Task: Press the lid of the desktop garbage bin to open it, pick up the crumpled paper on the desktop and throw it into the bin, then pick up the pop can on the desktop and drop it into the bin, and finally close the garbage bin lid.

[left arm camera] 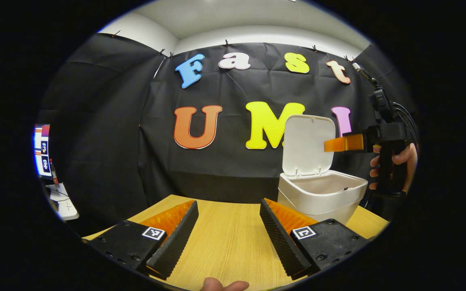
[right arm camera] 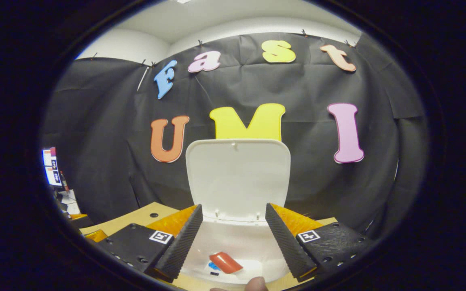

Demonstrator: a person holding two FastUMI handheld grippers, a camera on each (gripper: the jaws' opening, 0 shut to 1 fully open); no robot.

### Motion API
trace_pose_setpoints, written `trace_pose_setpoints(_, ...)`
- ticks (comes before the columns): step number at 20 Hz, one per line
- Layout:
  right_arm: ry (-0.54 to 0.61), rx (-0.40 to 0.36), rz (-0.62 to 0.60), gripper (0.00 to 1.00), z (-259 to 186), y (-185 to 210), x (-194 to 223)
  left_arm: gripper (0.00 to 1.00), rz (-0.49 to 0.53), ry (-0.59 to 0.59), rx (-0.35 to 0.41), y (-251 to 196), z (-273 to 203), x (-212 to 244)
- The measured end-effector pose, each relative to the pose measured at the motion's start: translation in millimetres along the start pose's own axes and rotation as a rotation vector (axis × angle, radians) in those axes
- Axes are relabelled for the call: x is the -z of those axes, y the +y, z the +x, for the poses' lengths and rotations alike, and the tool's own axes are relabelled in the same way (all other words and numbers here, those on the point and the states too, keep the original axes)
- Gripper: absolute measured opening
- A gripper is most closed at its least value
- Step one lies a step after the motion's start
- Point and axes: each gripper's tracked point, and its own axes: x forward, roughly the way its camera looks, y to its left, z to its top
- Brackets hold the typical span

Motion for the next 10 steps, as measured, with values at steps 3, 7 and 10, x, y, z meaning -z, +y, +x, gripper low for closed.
trace_pose_setpoints(3,-0.062,0.017,0.012,0.96,-8.3,-2.8,-23.8,0.98,0.015,-0.001,0.002,-3.7,-6.1,2.8)
trace_pose_setpoints(7,-0.108,0.041,0.024,0.96,-1.9,-2.2,-60.7,0.98,0.036,0.004,0.012,-4.7,-11.9,8.4)
trace_pose_setpoints(10,-0.123,0.079,-0.004,0.92,19.2,-2.9,-85.3,0.98,0.051,0.009,0.022,-3.8,-17.3,9.2)
